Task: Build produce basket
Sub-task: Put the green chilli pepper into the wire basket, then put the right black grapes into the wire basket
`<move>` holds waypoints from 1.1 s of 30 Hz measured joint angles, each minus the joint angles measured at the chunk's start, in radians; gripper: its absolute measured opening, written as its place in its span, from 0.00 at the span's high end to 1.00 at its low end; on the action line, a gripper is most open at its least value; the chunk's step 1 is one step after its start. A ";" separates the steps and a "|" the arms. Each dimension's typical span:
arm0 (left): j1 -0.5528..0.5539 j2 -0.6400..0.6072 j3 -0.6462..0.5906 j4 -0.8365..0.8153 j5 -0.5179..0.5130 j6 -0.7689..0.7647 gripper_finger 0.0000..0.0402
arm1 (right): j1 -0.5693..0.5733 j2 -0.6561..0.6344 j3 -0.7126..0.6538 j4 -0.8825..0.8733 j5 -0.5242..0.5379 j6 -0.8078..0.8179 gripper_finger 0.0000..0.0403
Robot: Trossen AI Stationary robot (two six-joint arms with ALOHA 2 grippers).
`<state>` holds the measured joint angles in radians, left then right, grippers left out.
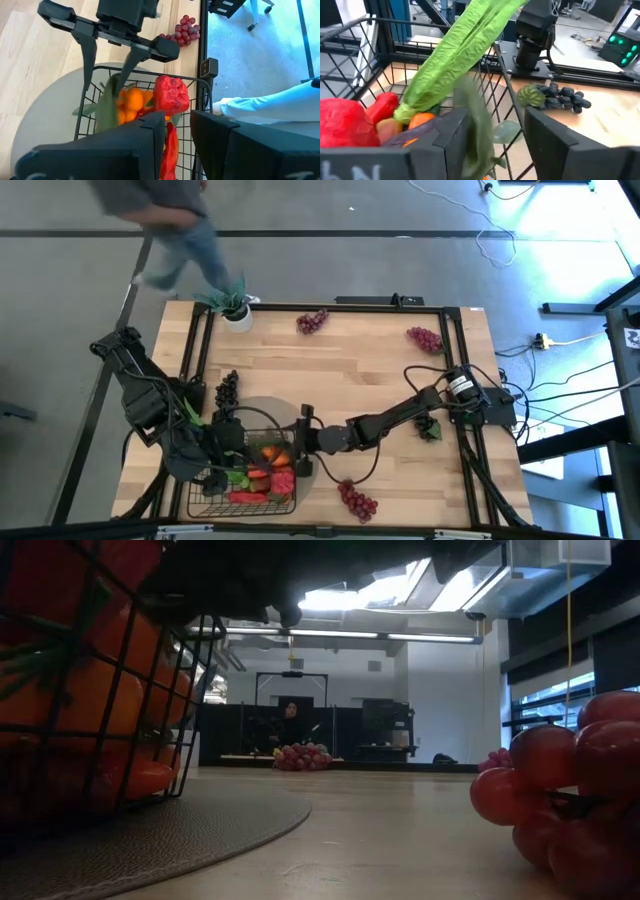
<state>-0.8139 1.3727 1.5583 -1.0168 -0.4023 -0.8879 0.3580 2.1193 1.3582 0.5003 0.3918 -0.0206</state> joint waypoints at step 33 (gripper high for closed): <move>0.011 0.000 0.000 0.008 0.000 0.007 0.80 | 0.005 -0.252 -0.001 -0.417 0.020 0.179 0.56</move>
<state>-0.8033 1.3727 1.5581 -1.0085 -0.4021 -0.8806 0.3626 1.8678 1.3571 0.0831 0.4122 0.1581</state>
